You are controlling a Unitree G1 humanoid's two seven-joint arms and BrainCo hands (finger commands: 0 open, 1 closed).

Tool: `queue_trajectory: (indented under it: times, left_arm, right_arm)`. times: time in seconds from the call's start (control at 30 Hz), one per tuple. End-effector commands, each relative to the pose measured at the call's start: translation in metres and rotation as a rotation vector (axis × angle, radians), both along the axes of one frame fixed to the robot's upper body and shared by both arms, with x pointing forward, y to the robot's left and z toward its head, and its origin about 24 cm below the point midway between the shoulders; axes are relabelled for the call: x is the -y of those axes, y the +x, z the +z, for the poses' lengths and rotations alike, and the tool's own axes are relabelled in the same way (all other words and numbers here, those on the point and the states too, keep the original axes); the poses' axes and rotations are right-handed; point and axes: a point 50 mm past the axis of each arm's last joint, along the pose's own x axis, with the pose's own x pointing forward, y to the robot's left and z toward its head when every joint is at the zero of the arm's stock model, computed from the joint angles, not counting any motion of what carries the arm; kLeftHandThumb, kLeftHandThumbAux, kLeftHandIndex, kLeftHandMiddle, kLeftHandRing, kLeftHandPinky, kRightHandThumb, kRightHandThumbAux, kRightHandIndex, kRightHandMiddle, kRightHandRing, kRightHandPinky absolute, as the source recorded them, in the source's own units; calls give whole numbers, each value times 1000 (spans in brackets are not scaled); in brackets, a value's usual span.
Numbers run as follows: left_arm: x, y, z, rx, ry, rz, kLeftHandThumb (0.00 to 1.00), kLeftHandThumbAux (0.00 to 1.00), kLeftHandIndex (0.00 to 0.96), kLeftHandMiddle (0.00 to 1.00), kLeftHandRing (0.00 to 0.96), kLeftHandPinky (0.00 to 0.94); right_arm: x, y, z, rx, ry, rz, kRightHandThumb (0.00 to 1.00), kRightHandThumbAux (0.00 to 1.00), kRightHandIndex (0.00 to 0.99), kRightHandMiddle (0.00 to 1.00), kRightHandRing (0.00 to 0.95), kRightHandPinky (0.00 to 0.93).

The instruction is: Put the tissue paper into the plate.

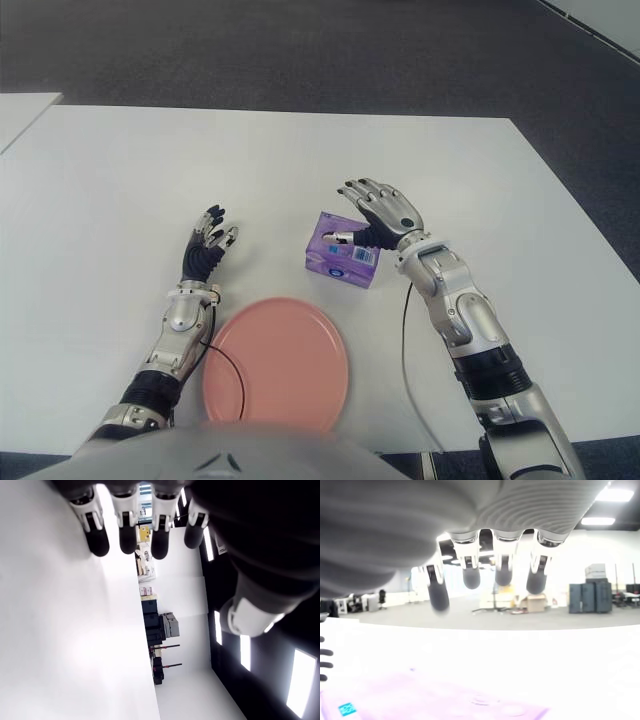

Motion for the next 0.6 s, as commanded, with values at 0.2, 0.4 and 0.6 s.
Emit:
queue_trajectory:
  times: [0.2, 0.4, 0.6]
  left_arm:
    - [-4, -4, -9, -53, 13, 15, 261, 616, 126, 149, 123, 131]
    - [-4, -4, -9, -57, 12, 15, 261, 617, 127, 158, 134, 142]
    - [-4, -3, -10, -64, 9, 11, 257, 617, 126, 152, 130, 136]
  right_arm:
    - [11, -6, -5, -37, -76, -42, 395, 98, 0, 0, 0, 0]
    - [15, -8, -5, -33, -118, -81, 387, 107, 0, 0, 0, 0]
    - [17, -10, -7, -41, -143, -107, 374, 107, 0, 0, 0, 0]
